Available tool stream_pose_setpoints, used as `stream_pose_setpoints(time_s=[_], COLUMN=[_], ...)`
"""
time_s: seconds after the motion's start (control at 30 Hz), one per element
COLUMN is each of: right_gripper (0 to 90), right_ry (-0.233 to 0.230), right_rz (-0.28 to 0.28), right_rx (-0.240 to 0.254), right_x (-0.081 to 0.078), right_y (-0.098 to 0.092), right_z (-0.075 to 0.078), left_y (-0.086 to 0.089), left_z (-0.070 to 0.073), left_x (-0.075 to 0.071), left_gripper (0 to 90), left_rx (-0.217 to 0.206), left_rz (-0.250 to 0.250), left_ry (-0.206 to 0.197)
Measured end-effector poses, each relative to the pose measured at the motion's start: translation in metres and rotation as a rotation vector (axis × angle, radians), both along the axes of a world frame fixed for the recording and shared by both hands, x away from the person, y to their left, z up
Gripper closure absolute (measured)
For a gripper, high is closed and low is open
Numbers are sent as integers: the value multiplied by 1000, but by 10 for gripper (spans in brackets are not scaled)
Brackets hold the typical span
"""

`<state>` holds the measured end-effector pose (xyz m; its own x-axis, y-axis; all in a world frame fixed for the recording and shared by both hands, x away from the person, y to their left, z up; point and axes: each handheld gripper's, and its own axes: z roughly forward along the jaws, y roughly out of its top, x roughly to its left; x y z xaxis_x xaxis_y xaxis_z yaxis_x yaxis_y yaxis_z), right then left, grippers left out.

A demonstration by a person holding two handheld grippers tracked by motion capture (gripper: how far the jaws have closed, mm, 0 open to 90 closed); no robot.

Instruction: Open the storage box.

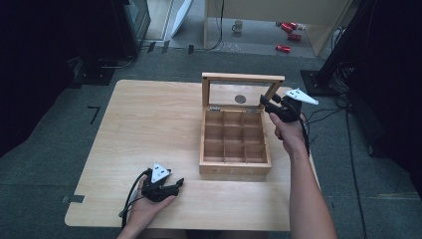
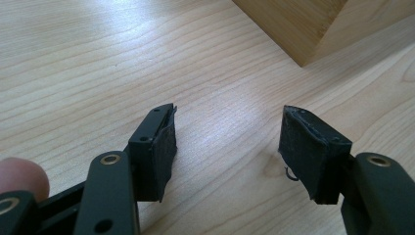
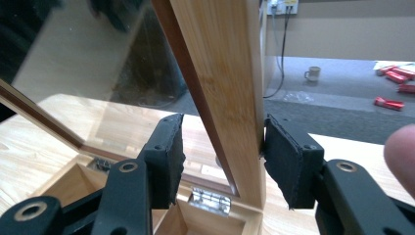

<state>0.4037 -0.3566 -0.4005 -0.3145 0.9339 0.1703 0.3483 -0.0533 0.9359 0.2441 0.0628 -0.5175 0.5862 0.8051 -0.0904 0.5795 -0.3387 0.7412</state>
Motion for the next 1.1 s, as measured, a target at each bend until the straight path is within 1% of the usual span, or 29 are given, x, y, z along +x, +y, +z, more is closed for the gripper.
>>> stream_pose_setpoints(time_s=[0.07,0.13,0.17,0.23,0.27,0.3,0.33,0.4,0.47,0.5,0.63,0.73,0.8,0.93,1.1], right_gripper=[507,521,543,635,646,654,659,663,668,669,674,678,679,679,674], right_ry=[21,33,41,48,54,55,53,68,74,82,106,122,134,141,145], right_rz=[7,17,19,12,12,5,-6,-21,-42,-53,-106,-154,-175,-193,-194], right_rx=[7,0,1,27,40,33,8,-10,-42,-47,-35,-43,-50,-59,-45], right_x=[6,12,15,20,22,25,27,33,38,41,49,54,57,61,61], right_y=[-2,-3,-5,-10,-12,-11,-9,-7,-3,-2,4,10,13,15,15], right_z=[-2,-4,-4,-3,-3,-3,-2,1,3,4,4,4,4,4,4], left_y=[0,0,0,0,0,-1,-1,-1,0,0,0,-1,-1,-2,-2], left_z=[0,0,0,0,0,0,0,0,0,0,0,0,0,0,0], left_x=[0,0,0,0,0,0,0,0,0,-1,-1,-1,-1,-1,-1], left_gripper=[395,395,395,395,395,395,395,395,396,396,395,394,387,373,362], left_rx=[0,0,-1,-2,0,1,3,5,5,4,3,4,6,12,17], left_rz=[0,-1,-1,-3,-3,-3,-3,-4,-4,-5,-6,-5,-5,-6,-6], left_ry=[0,0,-1,-1,-2,-4,-3,-5,-5,-5,-4,-4,-5,-4,-8])
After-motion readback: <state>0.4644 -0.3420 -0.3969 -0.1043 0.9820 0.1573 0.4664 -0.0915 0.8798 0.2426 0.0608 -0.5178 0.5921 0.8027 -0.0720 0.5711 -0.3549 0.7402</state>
